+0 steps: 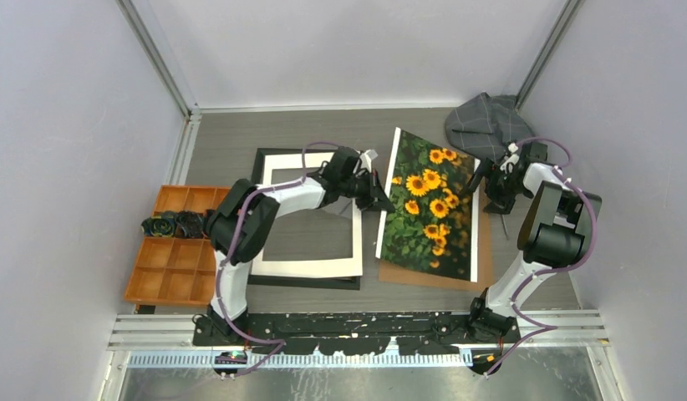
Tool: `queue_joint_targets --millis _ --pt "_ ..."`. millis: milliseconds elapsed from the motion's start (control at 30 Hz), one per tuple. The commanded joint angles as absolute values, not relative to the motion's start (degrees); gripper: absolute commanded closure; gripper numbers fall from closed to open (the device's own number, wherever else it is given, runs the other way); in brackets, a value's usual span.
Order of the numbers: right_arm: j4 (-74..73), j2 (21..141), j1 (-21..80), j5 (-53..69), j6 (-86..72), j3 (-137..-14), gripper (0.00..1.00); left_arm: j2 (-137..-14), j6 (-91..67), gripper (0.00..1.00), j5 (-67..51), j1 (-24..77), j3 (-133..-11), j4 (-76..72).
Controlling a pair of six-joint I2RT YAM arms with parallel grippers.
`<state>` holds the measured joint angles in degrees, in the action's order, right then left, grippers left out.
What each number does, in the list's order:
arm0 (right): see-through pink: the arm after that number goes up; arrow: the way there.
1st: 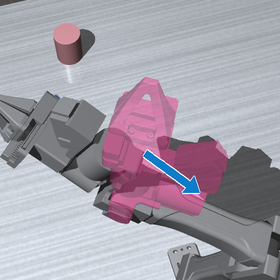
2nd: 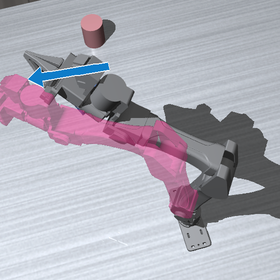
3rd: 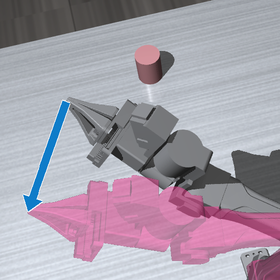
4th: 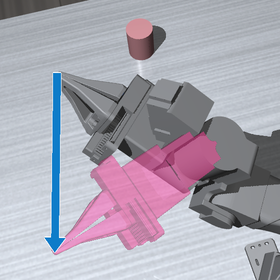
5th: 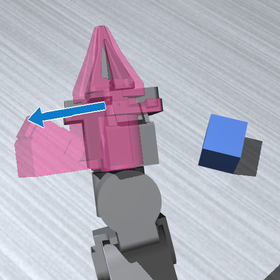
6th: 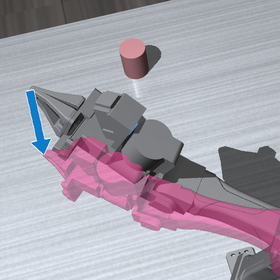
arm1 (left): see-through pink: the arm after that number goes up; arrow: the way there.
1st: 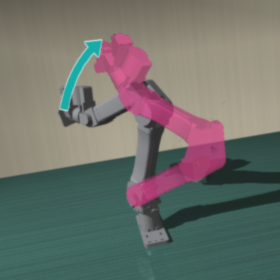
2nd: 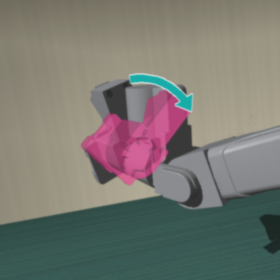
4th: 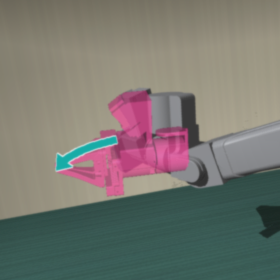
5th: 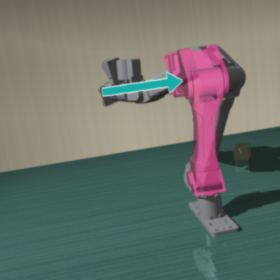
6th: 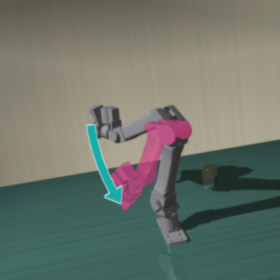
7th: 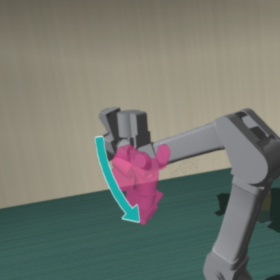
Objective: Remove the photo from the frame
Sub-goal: Pick up the photo from the photo frame, then place the photo in the photo frame.
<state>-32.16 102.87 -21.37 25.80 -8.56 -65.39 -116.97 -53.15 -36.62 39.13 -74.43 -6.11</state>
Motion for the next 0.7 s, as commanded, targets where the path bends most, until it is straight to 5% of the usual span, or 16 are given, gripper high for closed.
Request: queue_joint_targets --millis 0,667 --pt "-31.5 99.6 -21.6 24.0 -7.1 -67.0 0.00 -110.0 -50.5 1.00 -35.0 38.5 -76.7 5.6" --pt "-30.8 96.8 -22.4 25.9 -8.1 -65.9 0.00 -90.6 -41.6 1.00 -37.4 26.9 -60.6 12.3"
